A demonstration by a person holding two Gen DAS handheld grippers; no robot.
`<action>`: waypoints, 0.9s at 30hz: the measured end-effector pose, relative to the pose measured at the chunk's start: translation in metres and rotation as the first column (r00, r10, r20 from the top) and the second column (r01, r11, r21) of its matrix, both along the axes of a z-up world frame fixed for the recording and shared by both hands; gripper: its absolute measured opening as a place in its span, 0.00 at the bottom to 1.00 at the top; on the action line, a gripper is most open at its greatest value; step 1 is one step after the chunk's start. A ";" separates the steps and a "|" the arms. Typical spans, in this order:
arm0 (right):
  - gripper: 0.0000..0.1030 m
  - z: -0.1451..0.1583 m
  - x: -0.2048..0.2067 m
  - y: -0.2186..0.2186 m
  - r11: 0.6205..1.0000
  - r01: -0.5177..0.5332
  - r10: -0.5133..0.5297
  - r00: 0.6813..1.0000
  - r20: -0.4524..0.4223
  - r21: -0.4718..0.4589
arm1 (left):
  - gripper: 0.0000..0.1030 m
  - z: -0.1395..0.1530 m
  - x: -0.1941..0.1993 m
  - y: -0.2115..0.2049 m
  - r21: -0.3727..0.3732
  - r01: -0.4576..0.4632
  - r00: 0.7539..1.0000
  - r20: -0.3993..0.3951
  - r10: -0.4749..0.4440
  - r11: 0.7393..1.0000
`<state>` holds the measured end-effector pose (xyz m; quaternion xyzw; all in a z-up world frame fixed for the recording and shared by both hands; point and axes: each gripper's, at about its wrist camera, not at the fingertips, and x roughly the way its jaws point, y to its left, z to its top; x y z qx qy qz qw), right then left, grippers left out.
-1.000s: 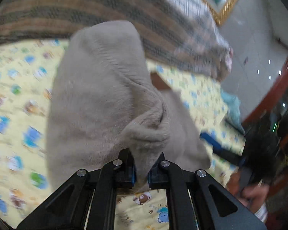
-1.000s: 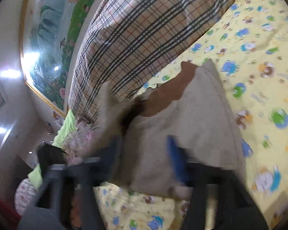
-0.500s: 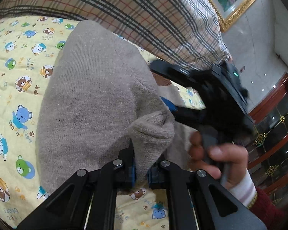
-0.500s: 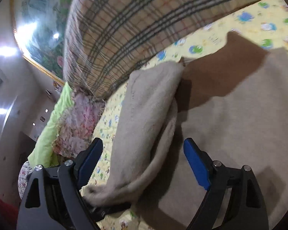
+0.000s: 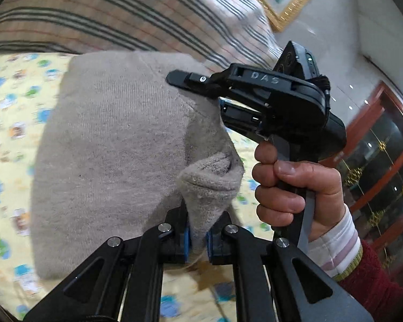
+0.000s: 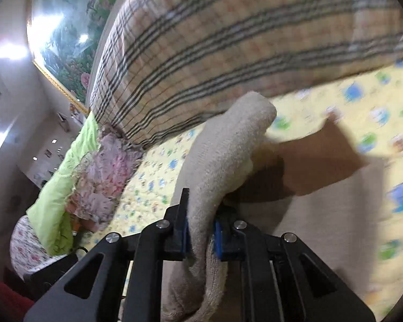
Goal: Fold small clothes
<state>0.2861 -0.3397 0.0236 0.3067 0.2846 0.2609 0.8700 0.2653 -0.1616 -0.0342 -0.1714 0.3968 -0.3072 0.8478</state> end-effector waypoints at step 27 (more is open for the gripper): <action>0.30 -0.069 -0.031 -0.076 0.969 0.191 -0.216 0.963 -0.160 -0.155 | 0.53 -0.046 -0.017 -0.060 0.087 0.133 0.985 -0.117 -0.123 0.987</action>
